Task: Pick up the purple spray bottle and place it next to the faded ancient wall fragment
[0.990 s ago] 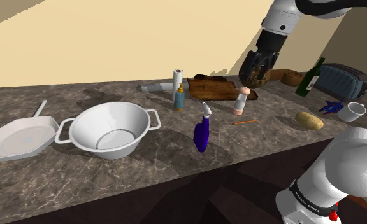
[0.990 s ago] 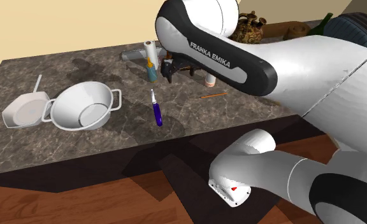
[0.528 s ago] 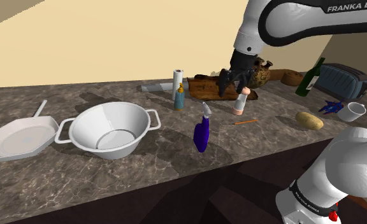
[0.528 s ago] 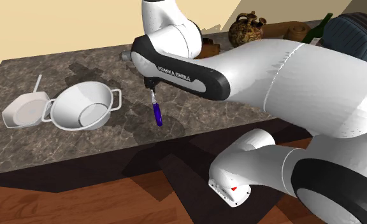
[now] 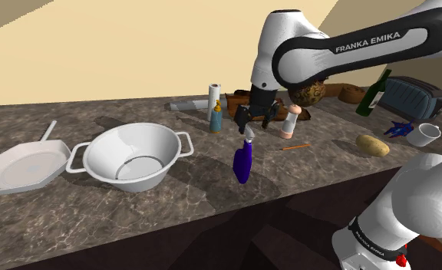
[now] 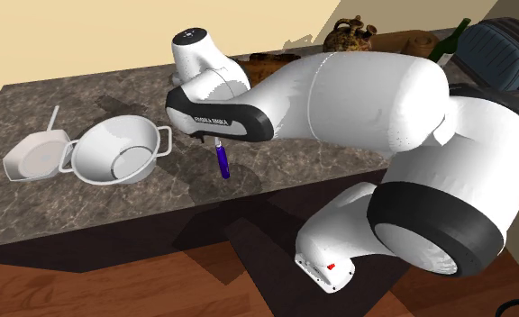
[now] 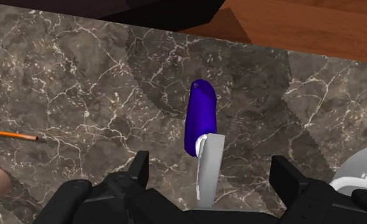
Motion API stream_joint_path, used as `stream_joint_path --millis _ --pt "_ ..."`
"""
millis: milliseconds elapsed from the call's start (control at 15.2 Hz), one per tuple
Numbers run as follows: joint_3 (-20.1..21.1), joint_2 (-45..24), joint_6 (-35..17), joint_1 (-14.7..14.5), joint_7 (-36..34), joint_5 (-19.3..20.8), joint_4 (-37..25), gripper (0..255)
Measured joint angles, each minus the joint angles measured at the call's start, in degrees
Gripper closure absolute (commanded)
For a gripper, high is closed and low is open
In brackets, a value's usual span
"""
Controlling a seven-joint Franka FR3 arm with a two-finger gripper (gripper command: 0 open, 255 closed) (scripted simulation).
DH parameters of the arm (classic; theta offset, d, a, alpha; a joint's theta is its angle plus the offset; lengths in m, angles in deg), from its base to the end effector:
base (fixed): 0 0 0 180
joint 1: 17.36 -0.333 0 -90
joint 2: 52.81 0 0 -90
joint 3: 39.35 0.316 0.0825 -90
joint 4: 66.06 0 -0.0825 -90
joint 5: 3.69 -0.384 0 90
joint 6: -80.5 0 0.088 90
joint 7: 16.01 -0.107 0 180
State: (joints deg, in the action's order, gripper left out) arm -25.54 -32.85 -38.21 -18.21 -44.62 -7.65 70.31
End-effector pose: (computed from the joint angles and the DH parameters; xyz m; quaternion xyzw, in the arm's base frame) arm 0.4276 0.1193 0.4532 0.9894 -0.1437 0.0187 0.0037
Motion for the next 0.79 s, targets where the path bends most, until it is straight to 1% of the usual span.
stream_joint_path --millis 396,792 --pt "0.59 -2.01 -4.61 0.03 -0.7 0.25 2.63 0" --pt "0.68 -2.39 -5.36 0.03 -0.8 0.29 2.99 0"
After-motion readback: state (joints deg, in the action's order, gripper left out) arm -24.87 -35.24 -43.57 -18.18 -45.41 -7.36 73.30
